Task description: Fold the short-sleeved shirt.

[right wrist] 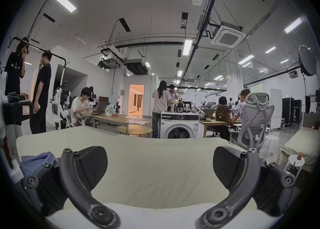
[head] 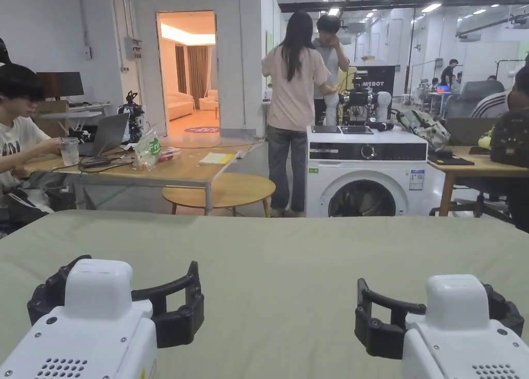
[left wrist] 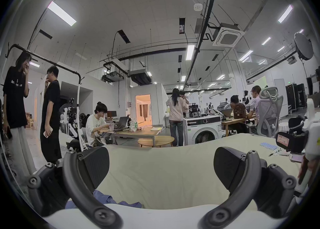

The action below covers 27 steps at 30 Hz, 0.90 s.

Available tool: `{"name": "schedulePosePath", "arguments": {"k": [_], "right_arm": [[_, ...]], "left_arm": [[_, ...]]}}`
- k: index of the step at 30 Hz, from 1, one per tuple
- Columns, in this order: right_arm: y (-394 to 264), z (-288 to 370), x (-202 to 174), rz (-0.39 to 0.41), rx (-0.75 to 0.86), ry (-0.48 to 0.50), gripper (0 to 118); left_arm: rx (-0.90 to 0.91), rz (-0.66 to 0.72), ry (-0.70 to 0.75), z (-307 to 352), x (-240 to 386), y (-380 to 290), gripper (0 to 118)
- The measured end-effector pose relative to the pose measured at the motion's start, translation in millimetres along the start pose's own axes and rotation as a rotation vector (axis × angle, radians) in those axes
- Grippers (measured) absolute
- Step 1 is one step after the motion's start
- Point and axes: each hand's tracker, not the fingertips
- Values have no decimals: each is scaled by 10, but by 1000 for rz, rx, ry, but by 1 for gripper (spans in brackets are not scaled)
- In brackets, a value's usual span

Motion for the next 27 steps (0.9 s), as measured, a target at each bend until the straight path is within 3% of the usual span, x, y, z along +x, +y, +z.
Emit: {"name": "schedulePosePath", "arguments": {"k": [19, 20, 21, 22, 23, 24, 25, 26, 27], "right_arm": [[-31, 12, -27, 34, -2, 19, 118], [-34, 20, -23, 31, 1, 29, 114], [-37, 31, -24, 31, 4, 36, 98], [-41, 36, -33, 35, 5, 34, 76], [-43, 35, -52, 50, 1, 18, 50], [-51, 20, -64, 61, -6, 8, 19], [-64, 8, -61, 62, -9, 1, 9], [-75, 9, -39, 48, -14, 21, 5], [-76, 10, -24, 18, -31, 79, 0]], "left_arm": [[9, -9, -12, 28, -28, 4, 118], [9, -4, -22, 39, -32, 3, 117], [10, -2, -30, 54, -31, -2, 113], [13, -5, -26, 72, -21, -7, 103], [20, -11, -30, 85, -14, -10, 78], [22, -19, -26, 90, 0, -12, 27], [12, -40, 3, 85, 22, -8, 4], [0, -40, -1, 71, 17, -11, 3], [-22, 15, -110, 73, -48, -17, 0]]}}
